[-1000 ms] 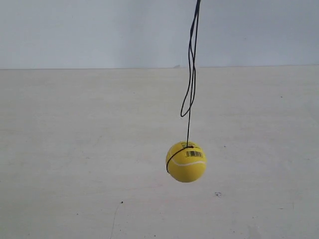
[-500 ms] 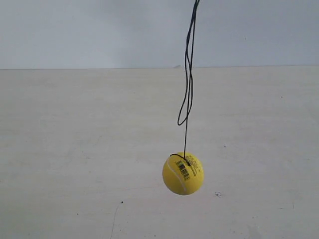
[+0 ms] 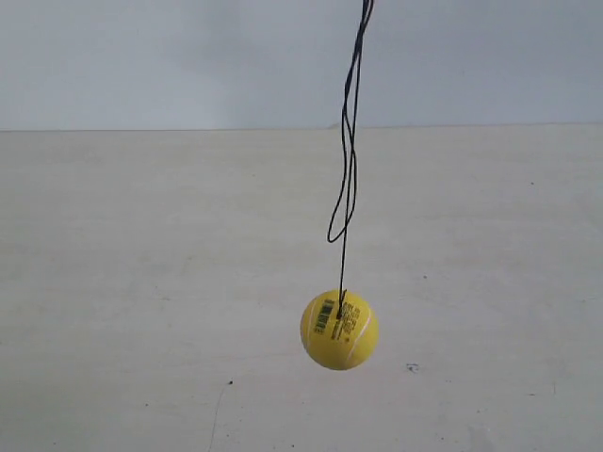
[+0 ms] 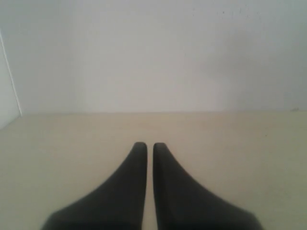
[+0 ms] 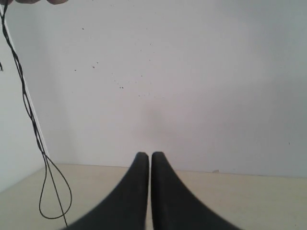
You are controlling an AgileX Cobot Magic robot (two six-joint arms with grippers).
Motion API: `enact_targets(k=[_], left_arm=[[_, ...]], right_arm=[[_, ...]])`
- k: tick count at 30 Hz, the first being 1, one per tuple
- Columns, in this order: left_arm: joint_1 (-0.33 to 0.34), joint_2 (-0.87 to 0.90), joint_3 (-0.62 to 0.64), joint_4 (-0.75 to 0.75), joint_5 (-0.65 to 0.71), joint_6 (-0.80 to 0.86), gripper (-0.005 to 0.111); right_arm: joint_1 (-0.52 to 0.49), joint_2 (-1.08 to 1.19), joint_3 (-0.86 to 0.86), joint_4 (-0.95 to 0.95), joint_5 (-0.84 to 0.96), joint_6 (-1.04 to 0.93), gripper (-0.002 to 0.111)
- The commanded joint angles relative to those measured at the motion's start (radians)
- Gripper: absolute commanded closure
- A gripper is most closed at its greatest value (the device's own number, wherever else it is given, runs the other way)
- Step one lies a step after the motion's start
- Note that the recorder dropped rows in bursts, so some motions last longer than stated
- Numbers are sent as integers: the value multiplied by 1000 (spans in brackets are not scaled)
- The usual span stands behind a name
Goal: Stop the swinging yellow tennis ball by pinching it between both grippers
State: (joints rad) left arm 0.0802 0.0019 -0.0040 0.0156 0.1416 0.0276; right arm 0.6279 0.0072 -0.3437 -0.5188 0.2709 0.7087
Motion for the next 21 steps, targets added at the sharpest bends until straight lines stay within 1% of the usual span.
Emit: enact_targets(k=[1,21], left_arm=[[4,-2,4,8,148,32,102],[4,-2,4,8,150,38,102]], right_arm=[[1,-7,4,-3,-5,-9,108],[1,-7,4,-3,-5,-9,108]])
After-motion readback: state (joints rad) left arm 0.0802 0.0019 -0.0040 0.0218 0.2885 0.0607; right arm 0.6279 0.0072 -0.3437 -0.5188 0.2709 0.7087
